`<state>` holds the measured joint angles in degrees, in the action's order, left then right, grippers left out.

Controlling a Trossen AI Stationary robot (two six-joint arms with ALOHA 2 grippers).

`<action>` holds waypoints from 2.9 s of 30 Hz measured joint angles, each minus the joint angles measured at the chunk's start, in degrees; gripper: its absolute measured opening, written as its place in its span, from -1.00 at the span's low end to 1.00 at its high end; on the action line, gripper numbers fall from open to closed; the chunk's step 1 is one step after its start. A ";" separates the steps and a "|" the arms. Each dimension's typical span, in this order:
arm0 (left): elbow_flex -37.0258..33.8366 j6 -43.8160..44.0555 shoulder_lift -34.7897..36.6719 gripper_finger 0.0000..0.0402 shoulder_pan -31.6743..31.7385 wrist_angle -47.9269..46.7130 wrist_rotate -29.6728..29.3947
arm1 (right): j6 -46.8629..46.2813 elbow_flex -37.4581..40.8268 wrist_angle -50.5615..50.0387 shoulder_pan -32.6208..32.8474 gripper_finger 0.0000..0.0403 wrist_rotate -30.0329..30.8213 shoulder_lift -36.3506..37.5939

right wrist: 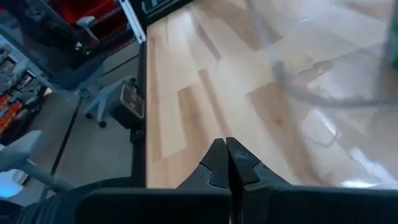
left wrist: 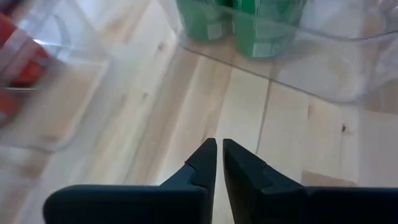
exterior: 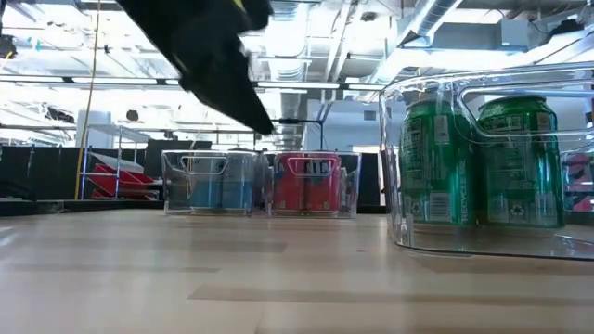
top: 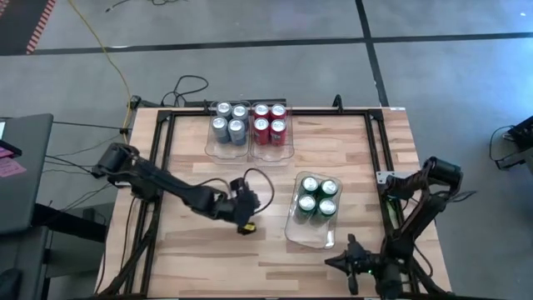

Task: Sort soda cans
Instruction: Move the bottom transparent bin to the top right of the table

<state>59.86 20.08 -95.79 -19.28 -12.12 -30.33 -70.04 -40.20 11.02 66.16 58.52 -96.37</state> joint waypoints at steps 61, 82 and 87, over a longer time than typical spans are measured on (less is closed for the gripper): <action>-10.99 33.60 6.89 -0.95 -16.32 -16.26 -19.99 | -17.01 -4.14 -48.89 -20.36 -1.00 -3.80 -2.62; -14.99 36.78 6.89 -0.95 -16.34 -13.70 -20.50 | -9.66 -4.15 -59.82 -30.50 -1.00 -7.02 -2.28; -14.99 36.78 6.89 -0.95 -16.34 -13.68 -20.50 | -3.00 -4.16 -58.21 -34.97 -1.00 -7.56 -2.10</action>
<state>44.86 56.86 -88.90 -35.62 -25.79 -50.83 -73.04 -44.35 -47.19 31.19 50.96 -98.47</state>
